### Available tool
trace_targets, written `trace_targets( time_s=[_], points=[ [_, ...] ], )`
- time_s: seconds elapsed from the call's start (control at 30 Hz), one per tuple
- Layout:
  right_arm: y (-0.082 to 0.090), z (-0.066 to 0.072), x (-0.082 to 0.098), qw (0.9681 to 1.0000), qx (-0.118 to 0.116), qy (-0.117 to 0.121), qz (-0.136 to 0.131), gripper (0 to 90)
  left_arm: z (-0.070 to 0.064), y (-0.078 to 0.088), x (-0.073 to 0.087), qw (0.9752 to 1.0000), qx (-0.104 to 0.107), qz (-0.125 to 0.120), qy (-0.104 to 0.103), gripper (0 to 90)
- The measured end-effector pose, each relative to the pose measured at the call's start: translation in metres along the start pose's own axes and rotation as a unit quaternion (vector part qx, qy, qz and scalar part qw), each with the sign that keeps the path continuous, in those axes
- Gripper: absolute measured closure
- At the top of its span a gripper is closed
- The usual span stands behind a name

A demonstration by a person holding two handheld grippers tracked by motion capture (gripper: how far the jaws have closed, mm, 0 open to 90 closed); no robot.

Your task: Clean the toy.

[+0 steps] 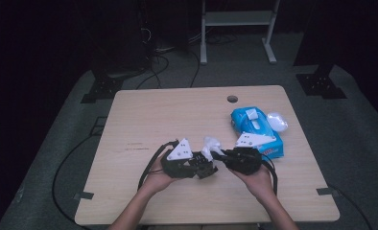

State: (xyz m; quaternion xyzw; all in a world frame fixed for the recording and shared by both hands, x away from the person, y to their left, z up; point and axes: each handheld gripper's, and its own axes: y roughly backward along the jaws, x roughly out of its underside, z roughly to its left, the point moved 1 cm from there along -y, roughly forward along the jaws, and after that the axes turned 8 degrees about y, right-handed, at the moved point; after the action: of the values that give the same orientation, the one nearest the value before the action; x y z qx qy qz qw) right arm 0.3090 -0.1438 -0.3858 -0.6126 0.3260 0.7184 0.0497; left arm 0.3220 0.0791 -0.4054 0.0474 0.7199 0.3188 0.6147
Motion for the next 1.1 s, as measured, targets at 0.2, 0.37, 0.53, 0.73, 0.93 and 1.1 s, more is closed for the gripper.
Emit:
trace_targets(
  time_s=[0.2, 0.37, 0.53, 0.73, 0.93, 1.1],
  points=[
    [-0.008, 0.005, -0.002, 1.0000, -0.002, 0.009, -0.001, 84.2, 0.005, 0.006, 0.007, 0.9998, 0.006, -0.007, 0.018, 57.8],
    [-0.020, 0.008, 0.001, 0.9998, -0.013, 0.009, 0.008, 84.2, 0.007, 0.014, 0.018, 0.9997, 0.004, -0.001, 0.025, 57.6],
    [-0.040, 0.019, 0.000, 0.9992, -0.033, 0.016, 0.017, 84.2, 0.012, 0.030, 0.041, 0.9989, 0.008, 0.006, 0.047, 57.5],
    [-0.063, 0.035, 0.015, 0.9958, -0.030, 0.046, 0.073, 84.1, 0.009, 0.025, 0.065, 0.9968, 0.003, 0.076, 0.024, 60.0],
    [-0.067, 0.032, 0.025, 0.9950, -0.033, 0.041, 0.085, 84.1, 0.011, 0.021, 0.065, 0.9967, 0.001, 0.077, 0.023, 60.1],
    [-0.058, 0.023, 0.028, 0.9951, -0.026, 0.038, 0.087, 84.0, 0.009, 0.016, 0.065, 0.9963, 0.011, 0.081, 0.026, 59.1]
  ],
)
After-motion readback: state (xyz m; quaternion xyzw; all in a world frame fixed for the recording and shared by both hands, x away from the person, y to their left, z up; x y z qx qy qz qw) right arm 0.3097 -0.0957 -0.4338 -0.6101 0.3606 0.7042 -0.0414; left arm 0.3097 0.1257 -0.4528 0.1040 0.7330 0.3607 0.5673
